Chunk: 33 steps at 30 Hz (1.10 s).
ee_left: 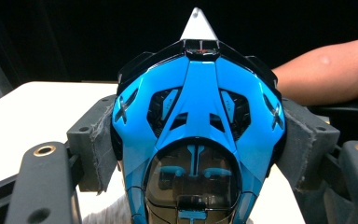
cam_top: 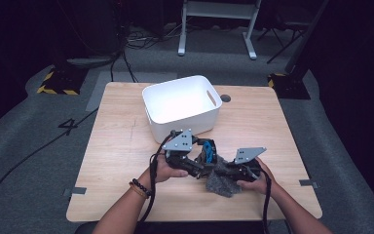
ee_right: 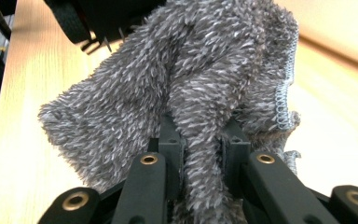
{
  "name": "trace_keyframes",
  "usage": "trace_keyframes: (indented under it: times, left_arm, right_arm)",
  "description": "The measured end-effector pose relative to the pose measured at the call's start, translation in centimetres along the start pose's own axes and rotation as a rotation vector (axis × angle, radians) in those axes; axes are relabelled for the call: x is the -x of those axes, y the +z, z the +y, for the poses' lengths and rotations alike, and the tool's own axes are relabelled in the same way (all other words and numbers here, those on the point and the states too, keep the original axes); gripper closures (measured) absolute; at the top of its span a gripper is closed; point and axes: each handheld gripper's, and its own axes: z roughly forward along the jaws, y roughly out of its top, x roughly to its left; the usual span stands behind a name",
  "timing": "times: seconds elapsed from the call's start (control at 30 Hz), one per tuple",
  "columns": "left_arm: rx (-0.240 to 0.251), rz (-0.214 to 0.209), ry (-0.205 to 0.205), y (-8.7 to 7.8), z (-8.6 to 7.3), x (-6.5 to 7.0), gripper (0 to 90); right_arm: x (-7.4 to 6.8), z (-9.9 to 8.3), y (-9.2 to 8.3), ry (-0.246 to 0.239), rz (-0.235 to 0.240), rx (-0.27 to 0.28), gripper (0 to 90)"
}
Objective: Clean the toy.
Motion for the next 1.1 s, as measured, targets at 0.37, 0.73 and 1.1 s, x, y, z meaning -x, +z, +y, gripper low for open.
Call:
trace_keyframes:
  times: [0.37,0.73,1.1]
  left_arm:
    - [-0.036,0.025,-0.012,-0.2,-1.1,-0.7,25.6]
    - [-0.042,-0.003,-0.013,0.6,-1.2,-0.4,25.6]
    - [-0.036,-0.049,0.009,2.0,-0.6,0.6,25.6]
  right_arm:
    - [0.4,0.2,-3.5,0.006,-0.018,0.132,75.7]
    - [-0.6,2.2,-5.3,-0.041,-0.003,0.242,75.7]
    - [-1.7,3.5,-4.6,-0.061,0.043,0.285,75.7]
